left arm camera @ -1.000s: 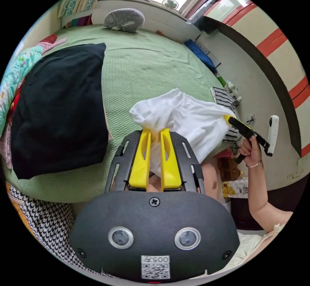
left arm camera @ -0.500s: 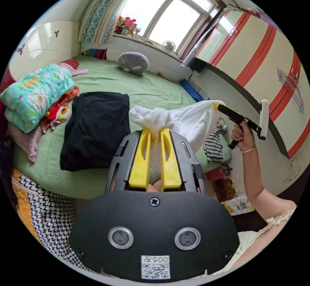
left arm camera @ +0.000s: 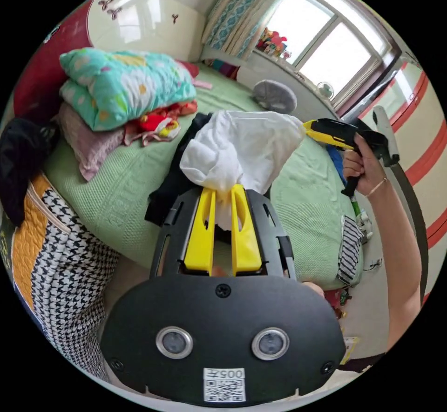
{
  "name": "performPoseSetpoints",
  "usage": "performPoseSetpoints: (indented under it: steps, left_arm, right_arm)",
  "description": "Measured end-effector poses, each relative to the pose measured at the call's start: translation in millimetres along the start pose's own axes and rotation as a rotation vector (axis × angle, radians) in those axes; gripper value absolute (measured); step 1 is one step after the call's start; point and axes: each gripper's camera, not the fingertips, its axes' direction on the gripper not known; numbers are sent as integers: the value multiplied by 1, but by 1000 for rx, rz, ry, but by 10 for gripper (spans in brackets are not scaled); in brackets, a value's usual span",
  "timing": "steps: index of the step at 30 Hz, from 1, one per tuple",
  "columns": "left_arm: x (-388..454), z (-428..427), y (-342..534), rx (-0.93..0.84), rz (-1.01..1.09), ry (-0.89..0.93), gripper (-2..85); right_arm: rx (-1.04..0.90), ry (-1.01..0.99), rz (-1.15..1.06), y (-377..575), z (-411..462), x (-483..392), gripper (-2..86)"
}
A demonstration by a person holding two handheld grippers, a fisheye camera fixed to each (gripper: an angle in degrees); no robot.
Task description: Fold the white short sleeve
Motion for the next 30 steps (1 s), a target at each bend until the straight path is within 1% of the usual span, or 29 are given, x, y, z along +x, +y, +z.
performPoseSetpoints:
  steps: [3, 6, 7, 11, 14, 15, 18, 20, 21, 23, 26, 30]
  left_arm:
    - [-16, 0, 8, 50, 9, 47, 62]
    - [-21, -8, 4, 51, 43, 27, 62]
    - [-22, -11, 1, 47, 55, 31, 62]
    - [-23, -13, -1, 41, 64, 32, 62]
    - [-24, -13, 0, 40, 59, 27, 64]
    - [-25, -12, 1, 39, 53, 32, 64]
    - [-26, -12, 1, 39, 33, 39, 64]
    - [-25, -13, 1, 39, 25, 45, 64]
    - [-22, -15, 2, 44, 34, 42, 64]
    - [-15, -17, 4, 52, 66, 13, 64]
    - [-7, -14, 16, 52, 84, 14, 64]
    - [-14, 14, 44, 21, 0, 43, 65]
  right_arm:
    - [-50, -34, -89, 42, 39, -1, 88]
    - [-59, -1, -165, 87, 57, -8, 97]
    - [-59, -19, -174, 102, 62, -11, 102]
    - [-26, -90, -170, 126, 71, -20, 111]
    - [-35, -51, -165, 122, 85, -32, 112]
    - [-56, -45, -160, 118, 93, -34, 108]
    - [-83, -56, -170, 109, 105, -39, 54]
    - [-51, -21, -150, 108, 99, -39, 13]
    - [-39, -40, -169, 109, 92, -39, -5]
    - [-31, -73, -186, 114, 79, -37, -12]
    - [-38, -22, -182, 126, 61, -30, -16]
    - [-38, 31, -129, 146, 72, -18, -15]
